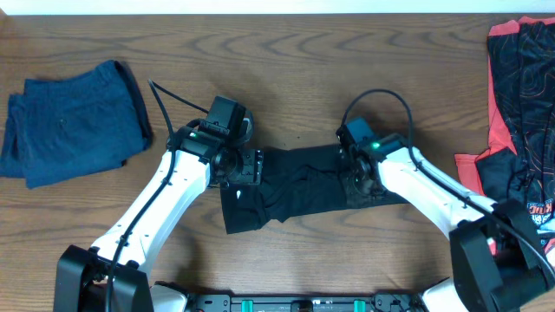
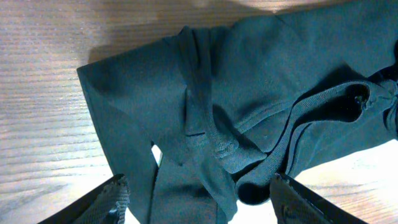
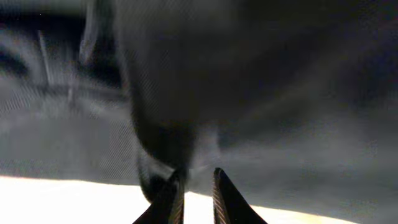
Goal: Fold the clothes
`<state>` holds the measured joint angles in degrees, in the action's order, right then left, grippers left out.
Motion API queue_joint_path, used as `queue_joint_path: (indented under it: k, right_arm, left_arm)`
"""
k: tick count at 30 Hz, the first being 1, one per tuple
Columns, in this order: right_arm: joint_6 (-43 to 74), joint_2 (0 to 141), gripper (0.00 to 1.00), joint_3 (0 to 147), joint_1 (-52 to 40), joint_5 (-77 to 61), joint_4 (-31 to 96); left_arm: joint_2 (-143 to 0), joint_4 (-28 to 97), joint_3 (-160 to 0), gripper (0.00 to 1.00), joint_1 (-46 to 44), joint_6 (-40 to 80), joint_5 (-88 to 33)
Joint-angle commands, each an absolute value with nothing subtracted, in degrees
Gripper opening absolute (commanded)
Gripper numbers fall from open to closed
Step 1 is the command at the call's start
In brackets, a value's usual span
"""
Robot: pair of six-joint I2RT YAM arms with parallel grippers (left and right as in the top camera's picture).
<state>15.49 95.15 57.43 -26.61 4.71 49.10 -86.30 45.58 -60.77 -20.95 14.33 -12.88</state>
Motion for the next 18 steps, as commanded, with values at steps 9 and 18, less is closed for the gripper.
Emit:
queue_joint_path:
  k: [9,18]
  right_arm:
    - [21.5,93.2,0.17,61.8,-23.6,15.5,40.6]
    - [21.6,99.8,0.16,61.8,-23.0,14.3,34.2]
  left_arm:
    - [-86.5,45.6,-60.2,0.74,-20.9,13.8,-11.9]
    - [-86.5,45.7,-60.2,0.74,-20.9,13.8,-11.9]
